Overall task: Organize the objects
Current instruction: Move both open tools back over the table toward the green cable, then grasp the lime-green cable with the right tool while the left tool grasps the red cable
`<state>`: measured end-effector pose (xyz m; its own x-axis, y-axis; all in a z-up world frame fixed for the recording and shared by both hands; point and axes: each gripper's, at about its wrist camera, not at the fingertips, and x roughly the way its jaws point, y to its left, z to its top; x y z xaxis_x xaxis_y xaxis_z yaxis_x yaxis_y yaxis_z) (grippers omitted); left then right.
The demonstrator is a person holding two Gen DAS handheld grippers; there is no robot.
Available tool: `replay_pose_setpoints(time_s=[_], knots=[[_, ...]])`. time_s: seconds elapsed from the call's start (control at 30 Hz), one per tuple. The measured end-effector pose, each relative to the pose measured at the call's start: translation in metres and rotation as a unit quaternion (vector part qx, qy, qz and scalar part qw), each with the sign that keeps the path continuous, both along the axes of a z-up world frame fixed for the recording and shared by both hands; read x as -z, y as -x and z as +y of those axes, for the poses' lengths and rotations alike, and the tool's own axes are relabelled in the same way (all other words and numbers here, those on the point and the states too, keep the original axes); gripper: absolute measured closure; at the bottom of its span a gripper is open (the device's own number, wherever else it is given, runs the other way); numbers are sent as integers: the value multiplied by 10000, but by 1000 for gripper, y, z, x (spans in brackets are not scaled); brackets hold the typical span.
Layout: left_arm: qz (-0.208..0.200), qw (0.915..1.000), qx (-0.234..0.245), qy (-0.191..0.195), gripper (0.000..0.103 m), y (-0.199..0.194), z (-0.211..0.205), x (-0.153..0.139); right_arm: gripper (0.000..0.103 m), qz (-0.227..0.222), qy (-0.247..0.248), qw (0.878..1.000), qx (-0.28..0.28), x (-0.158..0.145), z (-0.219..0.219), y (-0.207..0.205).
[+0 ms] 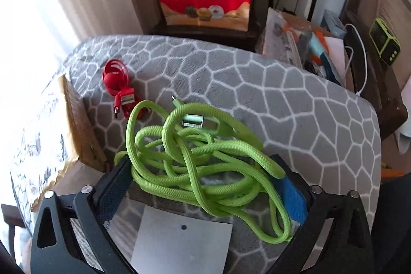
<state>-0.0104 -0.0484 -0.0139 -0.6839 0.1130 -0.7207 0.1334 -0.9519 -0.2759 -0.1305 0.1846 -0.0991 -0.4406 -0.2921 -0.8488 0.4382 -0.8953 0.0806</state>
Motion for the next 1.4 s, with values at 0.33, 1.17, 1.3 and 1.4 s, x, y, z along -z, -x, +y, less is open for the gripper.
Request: replay_pose_setpoints(time_s=[0.33,1.17,1.3,1.4], knots=[[-1274,9914,290,84,21,99,25,37,75,259,717,9968,242,-38,38,-18],[-2495,9579,974,1037,72,162,103,85,67,124,895,9952,382,-57,86,-45],[-2046,9690,1172,736,79,148,107,59,63,194,856,9954,376,-65,92,-63],[-1700,9726,1450,646,81,127,116,35,61,180,892,9951,389,-63,101,-87]])
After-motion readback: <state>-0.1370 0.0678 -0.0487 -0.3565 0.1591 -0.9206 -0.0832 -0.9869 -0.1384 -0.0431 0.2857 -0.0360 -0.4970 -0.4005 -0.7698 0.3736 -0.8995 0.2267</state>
